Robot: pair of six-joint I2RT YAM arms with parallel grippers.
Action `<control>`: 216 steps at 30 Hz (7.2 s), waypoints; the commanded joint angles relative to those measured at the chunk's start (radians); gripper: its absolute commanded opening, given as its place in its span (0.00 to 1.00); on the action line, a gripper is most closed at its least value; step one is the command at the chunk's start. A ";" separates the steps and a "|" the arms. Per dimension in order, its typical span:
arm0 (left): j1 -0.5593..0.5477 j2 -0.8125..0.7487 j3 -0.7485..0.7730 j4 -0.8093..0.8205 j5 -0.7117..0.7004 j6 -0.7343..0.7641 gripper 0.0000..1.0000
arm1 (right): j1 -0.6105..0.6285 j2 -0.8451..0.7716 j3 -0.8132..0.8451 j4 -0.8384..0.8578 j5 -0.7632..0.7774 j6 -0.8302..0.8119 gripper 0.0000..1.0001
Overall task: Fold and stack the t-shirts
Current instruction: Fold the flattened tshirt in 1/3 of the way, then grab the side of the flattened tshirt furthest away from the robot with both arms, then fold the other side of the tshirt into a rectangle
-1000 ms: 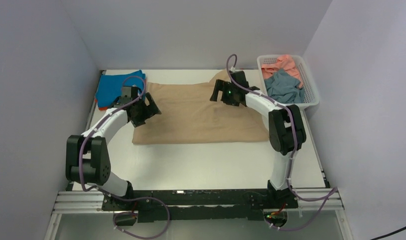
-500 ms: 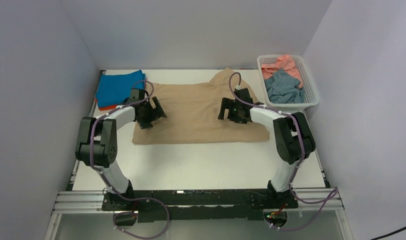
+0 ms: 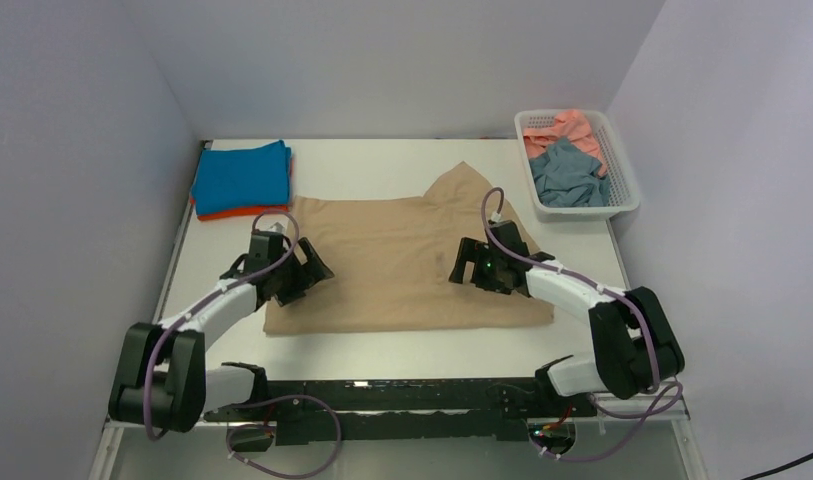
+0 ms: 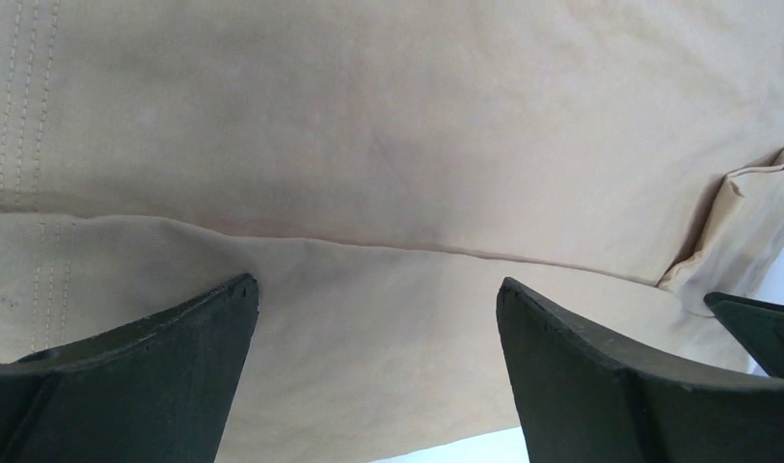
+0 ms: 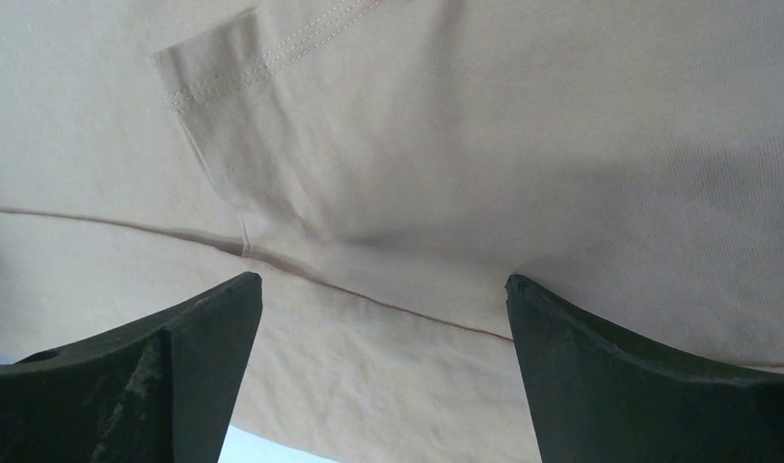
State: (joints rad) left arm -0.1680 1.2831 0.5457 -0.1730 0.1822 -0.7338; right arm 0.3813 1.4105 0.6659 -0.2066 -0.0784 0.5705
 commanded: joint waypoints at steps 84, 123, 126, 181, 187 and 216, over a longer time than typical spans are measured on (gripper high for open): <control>0.149 0.600 0.842 -0.245 -0.142 0.393 0.00 | -0.066 1.088 1.537 -0.180 0.308 -0.427 0.95; 0.145 0.421 0.686 -0.194 -0.110 0.456 0.00 | -0.065 0.533 0.799 0.131 0.175 -0.428 0.00; 0.134 0.366 0.614 -0.158 -0.094 0.455 0.00 | -0.063 0.416 0.676 0.150 0.141 -0.416 0.00; 0.054 -0.406 -0.136 -0.282 -0.269 0.039 0.37 | -0.026 -0.537 -0.062 -0.386 0.216 -0.031 0.16; 0.048 -0.645 -0.104 -0.454 -0.335 -0.054 0.99 | -0.025 -0.735 -0.056 -0.553 0.167 0.117 0.78; -0.045 -0.076 0.071 -0.437 -0.301 0.018 0.99 | -0.028 -0.227 -0.111 -0.052 0.152 0.118 1.00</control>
State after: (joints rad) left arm -0.2138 1.2999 0.6392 -0.3889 0.1062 -0.6777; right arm 0.3542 1.1866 0.5636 -0.2340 -0.0288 0.6746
